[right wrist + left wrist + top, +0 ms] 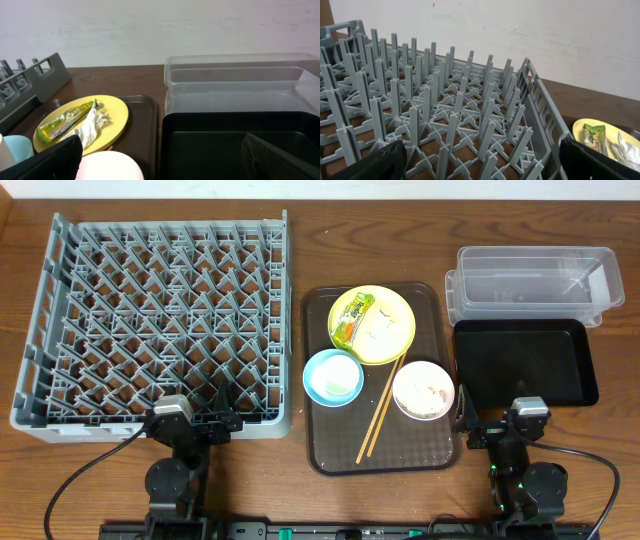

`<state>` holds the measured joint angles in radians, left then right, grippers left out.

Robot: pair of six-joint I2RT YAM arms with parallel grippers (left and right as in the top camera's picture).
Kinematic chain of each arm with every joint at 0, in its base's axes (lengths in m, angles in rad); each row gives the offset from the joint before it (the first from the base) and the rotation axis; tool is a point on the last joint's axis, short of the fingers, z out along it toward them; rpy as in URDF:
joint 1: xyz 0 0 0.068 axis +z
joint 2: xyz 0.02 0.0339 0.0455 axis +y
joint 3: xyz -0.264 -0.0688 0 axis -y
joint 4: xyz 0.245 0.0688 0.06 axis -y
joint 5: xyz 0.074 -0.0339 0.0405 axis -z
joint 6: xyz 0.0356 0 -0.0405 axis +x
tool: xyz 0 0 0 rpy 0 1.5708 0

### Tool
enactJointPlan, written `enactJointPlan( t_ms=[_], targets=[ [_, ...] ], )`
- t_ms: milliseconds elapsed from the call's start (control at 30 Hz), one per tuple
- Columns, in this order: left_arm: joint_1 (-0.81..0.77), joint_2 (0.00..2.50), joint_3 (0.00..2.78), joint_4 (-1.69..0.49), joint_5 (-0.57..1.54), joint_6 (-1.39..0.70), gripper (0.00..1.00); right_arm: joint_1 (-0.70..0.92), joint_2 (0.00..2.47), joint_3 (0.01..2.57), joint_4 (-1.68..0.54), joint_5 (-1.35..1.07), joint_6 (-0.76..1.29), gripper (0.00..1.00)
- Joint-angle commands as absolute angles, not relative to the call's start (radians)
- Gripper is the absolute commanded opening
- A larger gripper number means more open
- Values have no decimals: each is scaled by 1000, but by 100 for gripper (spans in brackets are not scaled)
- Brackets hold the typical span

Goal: Sort waste into correct bins and load items into the dishwasher rack

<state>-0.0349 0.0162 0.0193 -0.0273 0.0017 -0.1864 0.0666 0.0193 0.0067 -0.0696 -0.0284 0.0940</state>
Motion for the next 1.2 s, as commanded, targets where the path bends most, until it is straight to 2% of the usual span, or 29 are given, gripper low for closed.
enactJointPlan(
  t_ms=[0, 1167],
  targets=[
    [-37, 18, 4, -72, -4, -188, 98, 74, 22, 6, -73, -23, 88, 99],
    [-37, 18, 4, -71, -4, -194, 98, 74, 22, 6, -62, -27, 102, 99]
  ],
)
